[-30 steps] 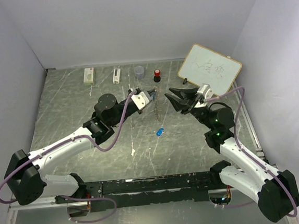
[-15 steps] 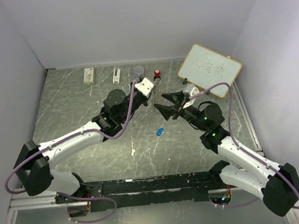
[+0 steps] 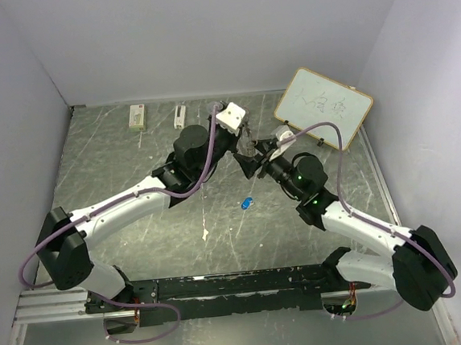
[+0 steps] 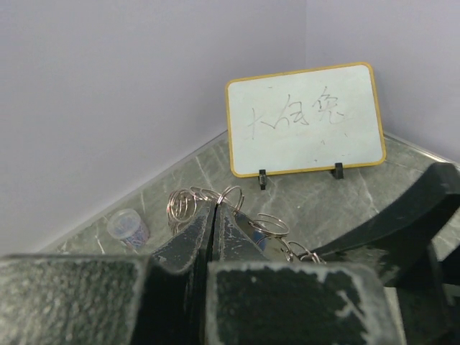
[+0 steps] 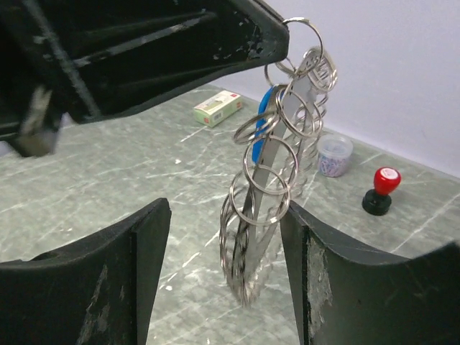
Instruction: Put the keys on the keyring
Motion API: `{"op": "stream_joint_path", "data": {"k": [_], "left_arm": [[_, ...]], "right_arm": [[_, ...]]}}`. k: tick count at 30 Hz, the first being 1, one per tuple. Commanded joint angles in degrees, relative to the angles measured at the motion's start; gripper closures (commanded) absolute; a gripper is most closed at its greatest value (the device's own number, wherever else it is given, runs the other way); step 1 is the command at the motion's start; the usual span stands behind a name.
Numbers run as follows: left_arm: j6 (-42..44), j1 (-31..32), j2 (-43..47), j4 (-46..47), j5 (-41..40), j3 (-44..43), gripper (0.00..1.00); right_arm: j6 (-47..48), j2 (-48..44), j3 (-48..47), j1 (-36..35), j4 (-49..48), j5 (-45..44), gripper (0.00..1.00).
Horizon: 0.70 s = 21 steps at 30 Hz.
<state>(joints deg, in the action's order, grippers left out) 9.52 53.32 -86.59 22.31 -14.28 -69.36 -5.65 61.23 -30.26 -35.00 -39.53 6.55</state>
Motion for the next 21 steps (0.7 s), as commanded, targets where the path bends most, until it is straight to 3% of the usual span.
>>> {"op": "stream_joint_path", "data": {"k": [1, 4, 9, 14, 16, 21], "left_arm": [[-3.0, 1.8, -0.7, -1.1, -1.1, -3.3, 0.93], [-3.5, 2.8, -1.1, -2.4, -1.6, -3.8, 0.93], [-2.2, 3.1, -1.2, -8.4, -3.0, -6.4, 0.93], [2.0, 3.1, -2.4, -17.9, -3.6, -11.6, 0.93], [3.6, 3.1, -3.3, -21.7, -3.2, -14.3, 0.93], [7.5, 3.1, -6.1, -30.4, -3.1, -20.5, 0.93]], "right_arm": [[1.4, 3.1, 0.3, -0.4, -8.2, -5.4, 0.38], [0.9, 5.1, -0.2, -0.4, -9.3, -9.0, 0.42], [3.8, 3.7, 0.6, -0.4, -7.8, -13.8, 0.73], [9.7, -0.4, 1.6, -0.4, -4.6, -14.3, 0.94], [12.7, -1.8, 1.6, -0.4, -2.8, -13.3, 1.0], [18.7, -4.4, 0.7, -0.5, 2.2, -12.0, 1.0]]}}
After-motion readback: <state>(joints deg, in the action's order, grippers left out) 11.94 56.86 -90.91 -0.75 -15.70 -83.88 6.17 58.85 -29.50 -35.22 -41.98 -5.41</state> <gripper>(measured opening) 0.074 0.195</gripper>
